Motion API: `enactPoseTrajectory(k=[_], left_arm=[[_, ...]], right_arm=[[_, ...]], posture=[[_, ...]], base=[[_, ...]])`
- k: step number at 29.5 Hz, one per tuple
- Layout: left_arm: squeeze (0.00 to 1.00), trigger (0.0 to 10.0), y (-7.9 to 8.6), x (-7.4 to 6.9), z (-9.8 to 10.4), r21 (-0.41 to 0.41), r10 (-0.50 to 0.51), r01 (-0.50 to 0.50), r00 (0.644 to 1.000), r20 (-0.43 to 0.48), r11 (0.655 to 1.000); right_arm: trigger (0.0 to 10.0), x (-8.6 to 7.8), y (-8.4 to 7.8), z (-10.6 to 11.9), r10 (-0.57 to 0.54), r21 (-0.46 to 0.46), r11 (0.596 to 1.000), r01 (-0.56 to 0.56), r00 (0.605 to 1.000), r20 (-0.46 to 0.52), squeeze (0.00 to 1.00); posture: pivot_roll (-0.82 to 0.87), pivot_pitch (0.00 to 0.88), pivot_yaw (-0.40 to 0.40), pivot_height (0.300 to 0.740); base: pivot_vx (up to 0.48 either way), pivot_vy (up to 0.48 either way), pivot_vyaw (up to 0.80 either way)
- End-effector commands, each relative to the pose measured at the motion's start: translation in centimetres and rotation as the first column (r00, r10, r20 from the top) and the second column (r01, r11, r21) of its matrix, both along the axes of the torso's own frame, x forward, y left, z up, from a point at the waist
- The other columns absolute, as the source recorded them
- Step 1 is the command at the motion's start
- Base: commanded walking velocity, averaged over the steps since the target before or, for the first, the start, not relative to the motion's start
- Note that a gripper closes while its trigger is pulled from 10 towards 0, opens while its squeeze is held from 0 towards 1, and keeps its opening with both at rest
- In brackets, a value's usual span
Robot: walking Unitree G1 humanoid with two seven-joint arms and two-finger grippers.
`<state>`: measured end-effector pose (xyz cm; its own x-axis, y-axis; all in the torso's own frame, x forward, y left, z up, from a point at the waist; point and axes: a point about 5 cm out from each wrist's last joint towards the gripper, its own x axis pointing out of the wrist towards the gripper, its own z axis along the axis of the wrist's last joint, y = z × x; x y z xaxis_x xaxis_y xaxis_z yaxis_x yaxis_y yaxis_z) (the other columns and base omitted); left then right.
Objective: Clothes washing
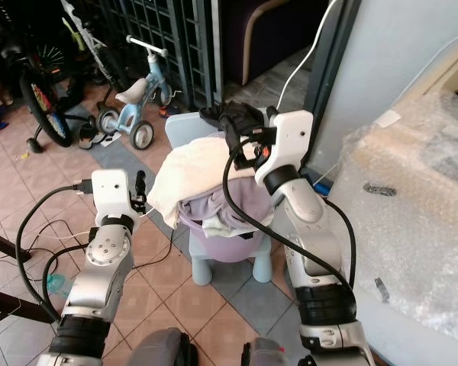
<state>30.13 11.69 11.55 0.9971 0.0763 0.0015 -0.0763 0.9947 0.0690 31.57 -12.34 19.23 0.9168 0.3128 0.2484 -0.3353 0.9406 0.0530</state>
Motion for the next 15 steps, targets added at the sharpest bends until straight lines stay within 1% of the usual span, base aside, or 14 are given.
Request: enactPoseTrajectory(k=[1,3,4,6,8,10,12,15], left_arm=[[0.0,10.0,1.1,-0.2,-0.3,0.012,0.025,-0.025,1.0,-0.007,1.0],[0.0,10.0,1.2,-0.2,-0.2,-0.007,0.021,-0.021,1.0,0.001,1.0],[0.0,10.0,1.3,-0.2,-0.1,-0.012,0.02,-0.02,1.0,0.004,1.0],[0.0,10.0,1.4,-0.1,-0.1,-0.015,0.025,-0.025,1.0,0.002,1.0],[0.0,10.0,1.7,-0.1,-0.2,-0.021,0.034,-0.035,0.999,-0.004,0.999],[0.0,10.0,1.9,-0.1,-0.3,-0.019,0.037,-0.037,0.999,-0.004,0.999],[0.0,10.0,2.0,-0.2,-0.4,-0.025,0.048,-0.048,0.999,-0.01,0.999],[0.0,10.0,2.3,-0.4,-0.6,-0.029,0.062,-0.062,0.998,-0.016,0.998]], right_arm=[[10.0,-0.4,1.3,0.3,0.035,0.0,0.999,-0.035,0.999,0.014,0.0],[10.0,-0.6,1.3,-0.1,0.023,-0.008,1.0,-0.023,1.0,0.007,0.0],[10.0,-0.7,1.3,-0.1,0.017,-0.014,1.0,-0.017,1.0,0.008,0.0],[10.0,-0.7,1.2,-0.3,-0.001,-0.03,1.0,0.001,1.0,0.011,0.0],[10.0,-0.7,0.8,-0.5,-0.052,-0.072,0.996,0.053,0.999,0.014,0.0],[10.0,-0.7,0.6,-0.4,-0.071,-0.102,0.992,0.074,0.997,0.026,0.0],[10.0,-0.8,0.2,-0.5,-0.103,-0.153,0.982,0.109,0.994,0.048,0.0],[10.0,-1.0,-1.2,-1.5,-0.166,-0.19,0.967,0.169,0.986,0.028,0.0]], posture=[[-0.05,0.078,0.033,0.74],[-0.06,0.078,0.033,0.74],[-0.06,0.078,0.033,0.74],[-0.06,0.075,0.034,0.74],[-0.05,0.073,0.033,0.74],[-0.05,0.072,0.032,0.74],[-0.05,0.072,0.031,0.74],[-0.05,0.071,0.028,0.74]], base=[[0.0,0.0,0.0],[0.0,0.0,0.0],[0.247,0.0,0.0],[0.33,0.0,0.0],[0.386,0.0,0.0],[0.42,0.0,0.0],[0.424,0.0,0.0],[0.428,0.0,0.0]])
